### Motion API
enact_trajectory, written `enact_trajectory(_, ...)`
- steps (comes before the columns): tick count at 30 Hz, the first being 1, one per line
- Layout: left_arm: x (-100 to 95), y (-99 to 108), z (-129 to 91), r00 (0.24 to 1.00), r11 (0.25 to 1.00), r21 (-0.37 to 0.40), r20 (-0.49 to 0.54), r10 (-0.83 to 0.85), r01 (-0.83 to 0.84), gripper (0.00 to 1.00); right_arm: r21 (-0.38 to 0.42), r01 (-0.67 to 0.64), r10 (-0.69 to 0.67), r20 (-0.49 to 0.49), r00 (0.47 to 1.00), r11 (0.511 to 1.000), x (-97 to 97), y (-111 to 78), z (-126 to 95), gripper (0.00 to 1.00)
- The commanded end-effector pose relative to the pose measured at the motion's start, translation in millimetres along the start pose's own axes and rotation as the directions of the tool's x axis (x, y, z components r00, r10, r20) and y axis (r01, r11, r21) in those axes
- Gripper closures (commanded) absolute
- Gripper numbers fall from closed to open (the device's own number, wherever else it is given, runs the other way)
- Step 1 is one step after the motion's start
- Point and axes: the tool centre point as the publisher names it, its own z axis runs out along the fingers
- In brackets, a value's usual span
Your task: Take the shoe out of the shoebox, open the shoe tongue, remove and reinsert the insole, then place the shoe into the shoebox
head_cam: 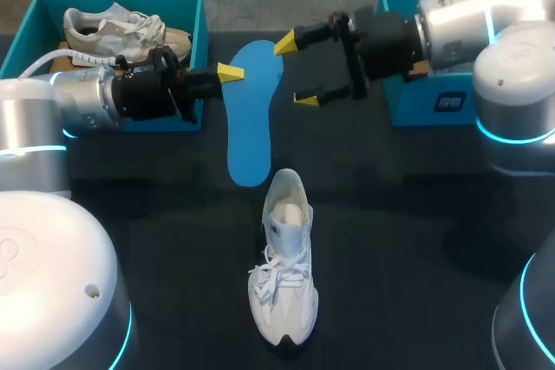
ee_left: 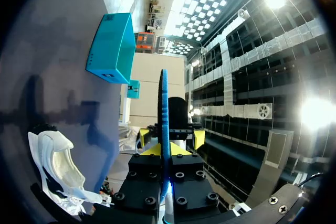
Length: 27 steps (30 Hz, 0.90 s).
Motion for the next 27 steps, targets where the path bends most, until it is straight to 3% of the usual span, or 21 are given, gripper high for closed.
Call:
enact_trajectory(1,0.3,0,0,1.0,1.0,-0.001,0.002,0.0,0.0,1.0,-0.024,0.012,-0.007,0.213,0.977,1.0,21.0,-21.3,-23,0.0)
enact_trajectory(5,0.3,0,0,1.0,1.0,-0.001,0.002,0.0,0.0,1.0,-0.031,0.031,-0.019,0.337,0.941,0.999,34.1,-31.1,-26,0.0)
enact_trajectory(12,0.3,0,0,1.0,1.0,-0.001,0.002,0.0,0.0,1.0,-0.048,0.037,-0.004,0.553,0.833,0.998,45.9,-37.7,-24,0.0)
enact_trajectory(19,0.3,0,0,1.0,1.0,-0.001,0.002,0.0,0.0,1.0,-0.075,0.053,0.014,0.687,0.726,0.996,50.8,-43.6,-17,0.0)
enact_trajectory(27,0.3,0,0,1.0,1.0,-0.001,0.002,0.0,0.0,1.0,-0.068,0.063,0.012,0.773,0.634,0.996,52.4,-45.2,-11,0.0)
